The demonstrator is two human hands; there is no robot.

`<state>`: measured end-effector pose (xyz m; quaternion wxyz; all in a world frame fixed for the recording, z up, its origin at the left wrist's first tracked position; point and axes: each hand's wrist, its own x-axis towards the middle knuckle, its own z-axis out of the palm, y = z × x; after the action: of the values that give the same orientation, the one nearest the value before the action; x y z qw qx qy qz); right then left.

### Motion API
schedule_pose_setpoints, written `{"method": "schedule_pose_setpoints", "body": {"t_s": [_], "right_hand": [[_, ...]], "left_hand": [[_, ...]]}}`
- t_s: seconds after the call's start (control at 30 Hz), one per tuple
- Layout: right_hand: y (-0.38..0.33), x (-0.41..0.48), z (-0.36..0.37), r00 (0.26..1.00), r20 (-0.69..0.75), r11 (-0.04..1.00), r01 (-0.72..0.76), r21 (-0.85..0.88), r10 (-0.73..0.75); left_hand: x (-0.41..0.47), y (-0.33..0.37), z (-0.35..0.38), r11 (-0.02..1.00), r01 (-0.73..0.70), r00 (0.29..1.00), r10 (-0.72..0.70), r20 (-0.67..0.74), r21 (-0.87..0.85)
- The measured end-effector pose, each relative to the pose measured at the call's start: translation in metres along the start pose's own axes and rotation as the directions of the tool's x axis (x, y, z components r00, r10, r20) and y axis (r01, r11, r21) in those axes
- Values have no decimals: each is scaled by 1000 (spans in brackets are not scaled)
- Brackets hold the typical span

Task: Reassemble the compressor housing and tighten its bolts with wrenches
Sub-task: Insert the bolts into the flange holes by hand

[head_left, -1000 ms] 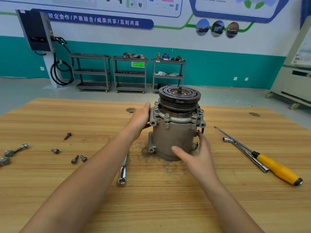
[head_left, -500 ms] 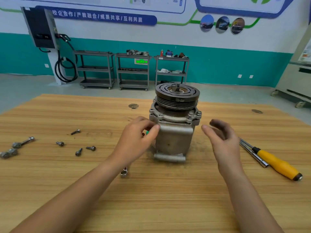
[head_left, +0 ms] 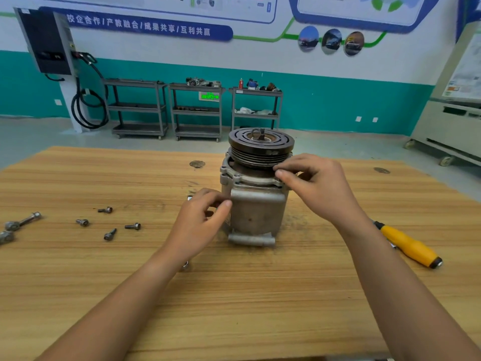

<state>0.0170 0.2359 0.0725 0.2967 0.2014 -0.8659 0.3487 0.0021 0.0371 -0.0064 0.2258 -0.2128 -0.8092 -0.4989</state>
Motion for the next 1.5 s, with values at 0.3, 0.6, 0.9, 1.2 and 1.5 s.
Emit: {"method": "schedule_pose_setpoints", "body": {"t_s": [0.3, 0.6, 0.9, 1.2, 1.5], "right_hand": [[-3, 2, -6, 996, 86, 990, 19, -139, -7], [-4, 4, -5, 997, 68, 992, -35, -118, 43], [-4, 9, -1, 987, 48, 987, -153, -52, 155], [21, -41, 28, 913, -278, 925, -207, 318, 299], [24, -47, 60, 819, -234, 785, -358, 505, 524]], "left_hand": [[-1, -3, -6, 1000, 1, 1000, -1, 10, -10], [0, 3, -13, 998, 49, 998, -50, -41, -34], [1, 4, -22, 982, 153, 980, -165, -112, -110], [1, 4, -22, 972, 200, 969, -214, -120, -119], [2, 0, -23, 977, 185, 973, -197, -116, -111]]}}
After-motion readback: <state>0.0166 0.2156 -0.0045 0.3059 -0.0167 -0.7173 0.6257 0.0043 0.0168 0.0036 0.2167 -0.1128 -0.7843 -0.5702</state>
